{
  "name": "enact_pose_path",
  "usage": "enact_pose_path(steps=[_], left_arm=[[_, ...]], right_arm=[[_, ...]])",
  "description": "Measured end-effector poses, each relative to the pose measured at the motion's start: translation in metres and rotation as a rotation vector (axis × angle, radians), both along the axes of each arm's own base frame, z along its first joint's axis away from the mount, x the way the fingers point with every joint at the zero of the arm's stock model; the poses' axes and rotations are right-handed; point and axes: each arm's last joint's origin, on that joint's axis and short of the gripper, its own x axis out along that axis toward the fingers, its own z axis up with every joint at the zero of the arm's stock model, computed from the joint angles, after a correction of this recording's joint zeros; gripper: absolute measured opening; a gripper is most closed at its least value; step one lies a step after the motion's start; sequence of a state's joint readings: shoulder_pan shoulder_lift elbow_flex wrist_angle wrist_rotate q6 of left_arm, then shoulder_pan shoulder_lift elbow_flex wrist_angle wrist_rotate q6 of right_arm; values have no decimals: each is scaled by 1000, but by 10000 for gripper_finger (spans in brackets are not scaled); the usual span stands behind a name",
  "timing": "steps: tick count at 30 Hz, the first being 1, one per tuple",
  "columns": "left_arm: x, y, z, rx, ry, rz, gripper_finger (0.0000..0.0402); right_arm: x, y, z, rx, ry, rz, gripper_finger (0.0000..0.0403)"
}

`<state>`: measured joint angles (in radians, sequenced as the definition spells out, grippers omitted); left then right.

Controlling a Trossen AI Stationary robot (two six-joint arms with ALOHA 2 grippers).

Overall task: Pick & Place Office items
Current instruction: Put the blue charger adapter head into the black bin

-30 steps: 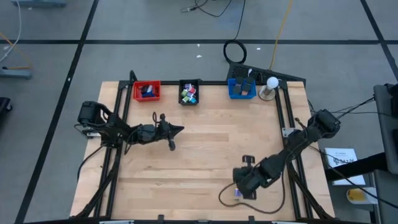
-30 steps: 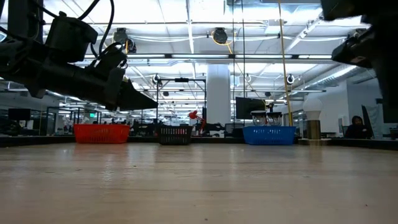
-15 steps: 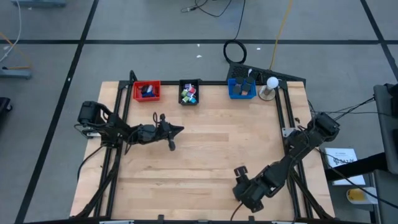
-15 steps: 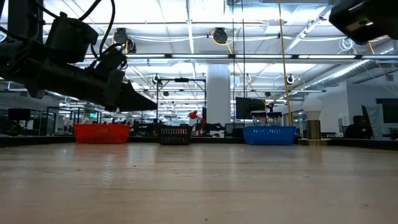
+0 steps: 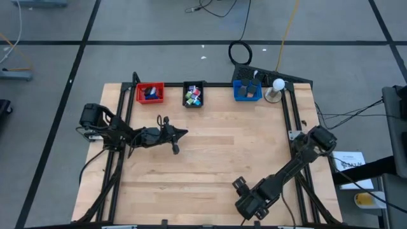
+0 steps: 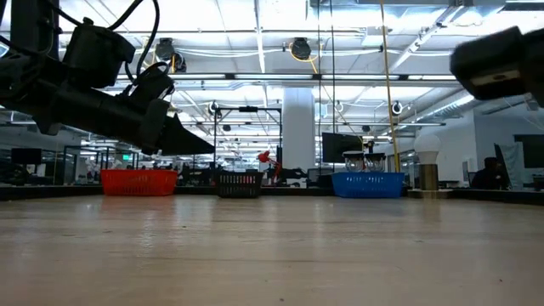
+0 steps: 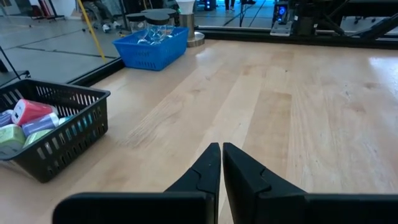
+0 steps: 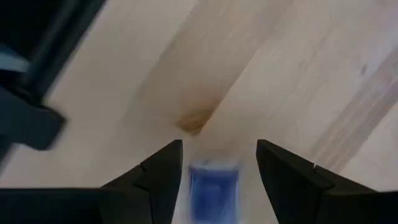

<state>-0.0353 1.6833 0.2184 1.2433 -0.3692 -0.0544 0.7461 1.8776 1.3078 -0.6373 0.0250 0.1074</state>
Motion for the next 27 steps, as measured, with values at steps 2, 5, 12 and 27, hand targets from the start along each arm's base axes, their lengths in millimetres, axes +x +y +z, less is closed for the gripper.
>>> enact_pose_path(steps=[2, 5, 12, 27], left_arm=[[0, 0, 0, 0, 4, 0, 26], [0, 0, -1, 0, 11, 0, 26], [0, 0, -1, -2, 13, 1, 26], [0, 0, -1, -10, 10, 2, 26]], right_arm=[[3, 3, 2, -2, -5, 18, 200], [3, 2, 2, -9, 13, 0, 197], [-7, -9, 16, 17, 121, -346, 203], [-23, -13, 23, 140, 475, -1352, 216]])
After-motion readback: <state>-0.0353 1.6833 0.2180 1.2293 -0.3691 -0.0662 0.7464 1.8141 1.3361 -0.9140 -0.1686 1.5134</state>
